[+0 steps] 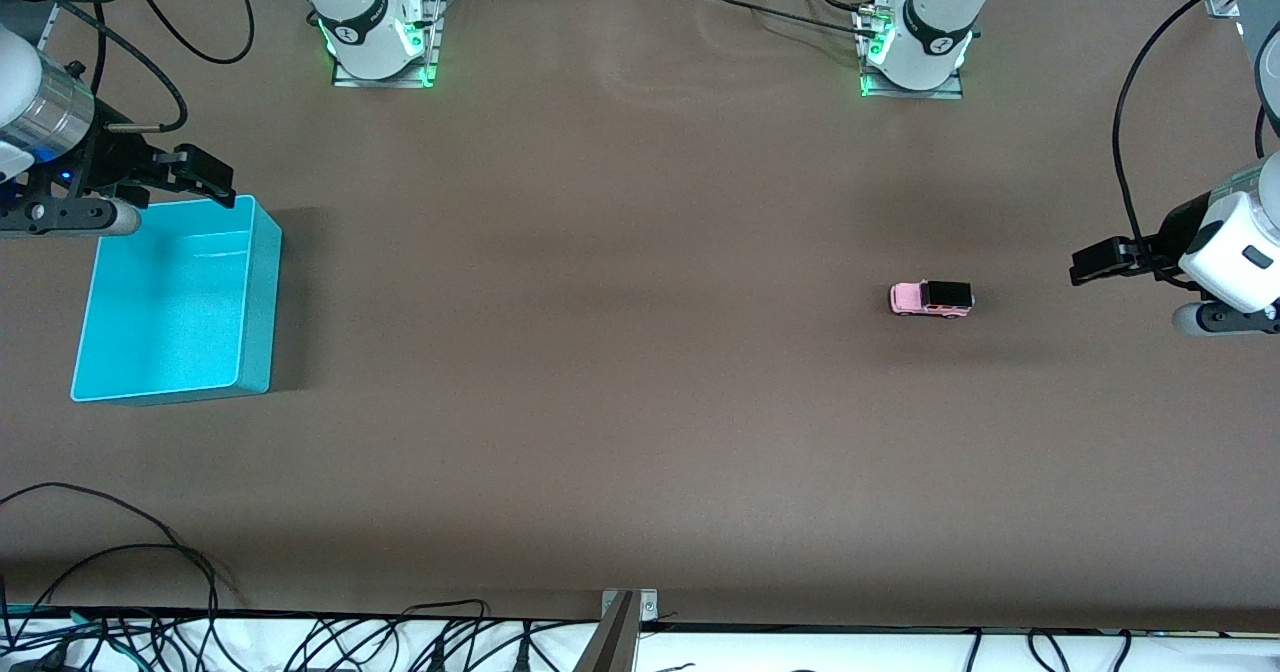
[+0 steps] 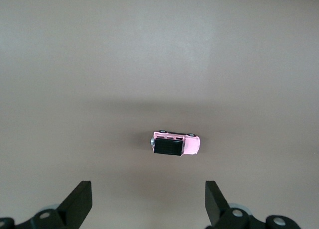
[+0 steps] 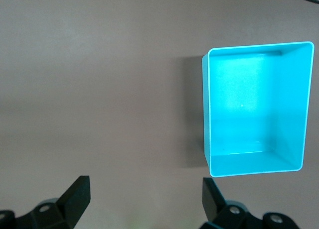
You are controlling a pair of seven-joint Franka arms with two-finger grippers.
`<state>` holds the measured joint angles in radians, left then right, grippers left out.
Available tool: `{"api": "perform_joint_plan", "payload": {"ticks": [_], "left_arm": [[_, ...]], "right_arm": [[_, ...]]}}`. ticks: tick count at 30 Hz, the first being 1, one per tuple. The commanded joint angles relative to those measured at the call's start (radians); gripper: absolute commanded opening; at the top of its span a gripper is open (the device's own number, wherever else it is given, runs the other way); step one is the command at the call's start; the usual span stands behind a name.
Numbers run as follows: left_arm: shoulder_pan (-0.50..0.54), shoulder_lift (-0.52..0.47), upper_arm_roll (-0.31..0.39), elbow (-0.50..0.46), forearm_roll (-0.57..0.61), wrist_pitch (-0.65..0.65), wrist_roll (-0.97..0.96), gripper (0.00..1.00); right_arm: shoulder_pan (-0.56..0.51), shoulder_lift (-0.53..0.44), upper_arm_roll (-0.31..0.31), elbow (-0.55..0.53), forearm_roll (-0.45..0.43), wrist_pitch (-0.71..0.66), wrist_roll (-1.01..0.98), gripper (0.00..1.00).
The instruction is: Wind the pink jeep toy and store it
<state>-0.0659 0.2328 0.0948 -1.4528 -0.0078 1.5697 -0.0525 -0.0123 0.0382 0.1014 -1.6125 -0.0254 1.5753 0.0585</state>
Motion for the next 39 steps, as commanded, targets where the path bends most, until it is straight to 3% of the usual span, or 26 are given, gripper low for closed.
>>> {"api": "perform_joint_plan", "payload": {"ticks": [1, 39], "left_arm": [[-0.002, 0.010, 0.005, 0.025, -0.023, -0.003, 0.017, 1.00], [-0.002, 0.010, 0.005, 0.023, -0.021, -0.003, 0.017, 1.00]], "right_arm": [[-0.005, -0.012, 0.000, -0.012, -0.002, 0.023, 0.003, 1.00], [-0.021, 0.008, -0.009, -0.006, -0.010, 0.057, -0.008, 1.00]]}}
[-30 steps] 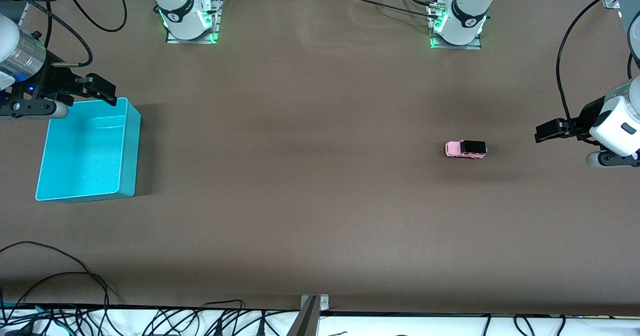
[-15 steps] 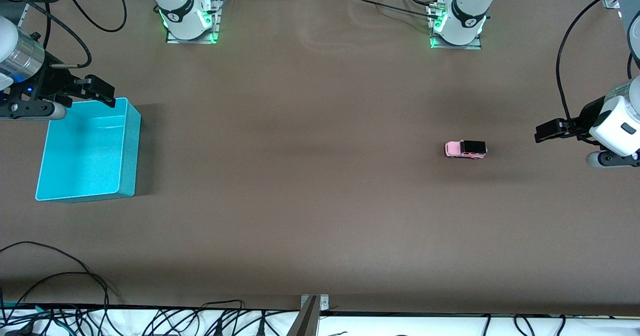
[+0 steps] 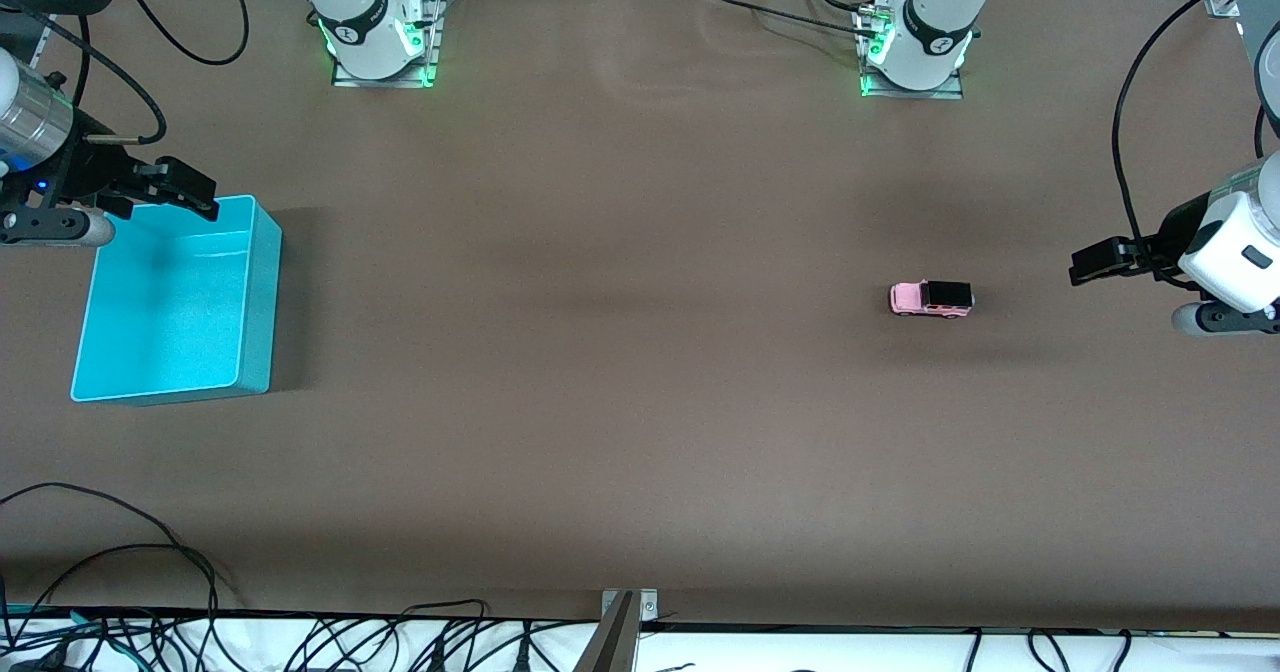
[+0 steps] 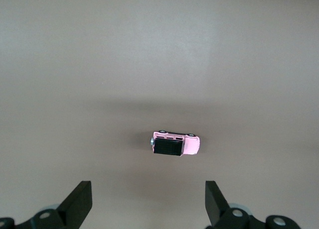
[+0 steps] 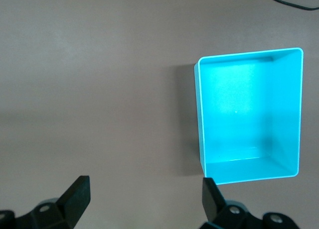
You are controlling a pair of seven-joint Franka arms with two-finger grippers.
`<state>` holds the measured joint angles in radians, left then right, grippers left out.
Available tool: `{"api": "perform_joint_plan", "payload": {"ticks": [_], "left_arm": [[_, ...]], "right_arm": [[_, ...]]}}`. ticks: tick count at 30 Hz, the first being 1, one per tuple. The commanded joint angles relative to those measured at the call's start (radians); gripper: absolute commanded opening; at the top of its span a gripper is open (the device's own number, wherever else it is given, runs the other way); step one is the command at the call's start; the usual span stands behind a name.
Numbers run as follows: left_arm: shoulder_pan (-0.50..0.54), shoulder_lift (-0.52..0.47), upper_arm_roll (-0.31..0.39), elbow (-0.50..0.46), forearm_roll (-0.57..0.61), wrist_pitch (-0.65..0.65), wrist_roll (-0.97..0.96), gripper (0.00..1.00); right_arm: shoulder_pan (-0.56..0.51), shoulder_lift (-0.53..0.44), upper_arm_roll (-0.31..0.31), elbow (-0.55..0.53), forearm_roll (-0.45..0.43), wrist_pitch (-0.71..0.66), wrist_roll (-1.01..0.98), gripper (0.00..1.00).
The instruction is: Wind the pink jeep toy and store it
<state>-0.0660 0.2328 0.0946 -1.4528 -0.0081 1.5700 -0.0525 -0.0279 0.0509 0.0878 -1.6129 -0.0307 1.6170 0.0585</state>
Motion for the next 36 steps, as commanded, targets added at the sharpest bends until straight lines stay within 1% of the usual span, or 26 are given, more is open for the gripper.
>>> {"api": "perform_joint_plan", "payload": {"ticks": [1, 36], "left_arm": [[-0.002, 0.010, 0.005, 0.023, -0.023, -0.004, 0.017, 1.00], [-0.002, 0.010, 0.005, 0.025, -0.023, -0.004, 0.017, 1.00]], "right_arm": [[-0.006, -0.005, 0.006, -0.005, -0.003, 0.015, -0.008, 1.00], [-0.004, 0.006, 0.006, -0.005, -0.006, 0.029, -0.009, 1.00]]}}
